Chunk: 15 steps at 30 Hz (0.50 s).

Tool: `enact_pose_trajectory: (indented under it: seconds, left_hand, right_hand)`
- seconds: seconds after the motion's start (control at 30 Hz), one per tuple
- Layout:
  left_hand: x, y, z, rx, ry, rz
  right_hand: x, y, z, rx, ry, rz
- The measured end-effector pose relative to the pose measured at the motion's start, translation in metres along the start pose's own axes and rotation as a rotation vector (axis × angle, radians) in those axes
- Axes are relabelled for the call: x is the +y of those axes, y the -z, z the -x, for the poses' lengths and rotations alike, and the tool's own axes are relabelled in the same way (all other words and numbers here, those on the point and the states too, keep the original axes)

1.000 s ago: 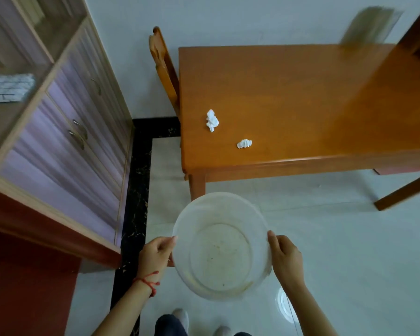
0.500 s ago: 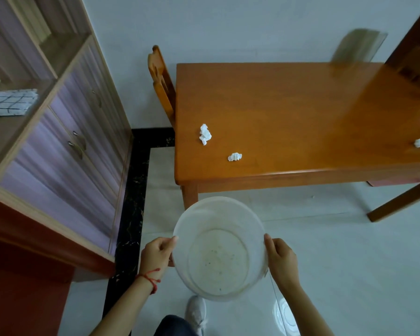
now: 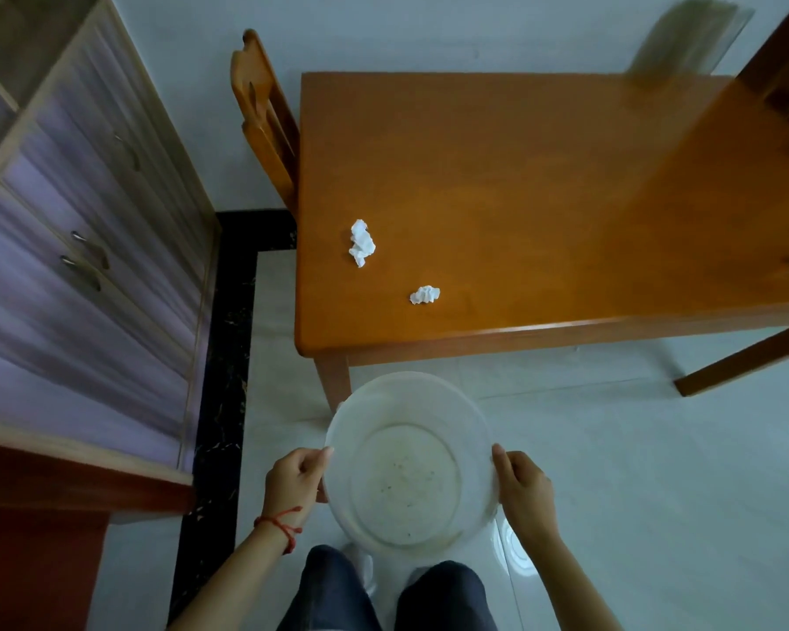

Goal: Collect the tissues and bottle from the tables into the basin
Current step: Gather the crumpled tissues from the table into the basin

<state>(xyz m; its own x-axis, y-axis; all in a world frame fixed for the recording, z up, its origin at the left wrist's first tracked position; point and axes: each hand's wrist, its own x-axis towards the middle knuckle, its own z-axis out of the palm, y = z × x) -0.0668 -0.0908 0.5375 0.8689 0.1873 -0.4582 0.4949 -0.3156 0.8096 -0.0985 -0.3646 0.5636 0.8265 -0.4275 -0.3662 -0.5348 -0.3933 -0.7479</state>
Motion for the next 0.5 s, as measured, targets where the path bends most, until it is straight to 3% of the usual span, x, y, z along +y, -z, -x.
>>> enact_pose_trajectory:
  seconds: [0.5]
  left_hand:
    - [0.012,-0.067,0.003,0.205,0.16,0.141]
  right_hand:
    - [0.007,0.026,-0.107,-0.274,0.116,0.169]
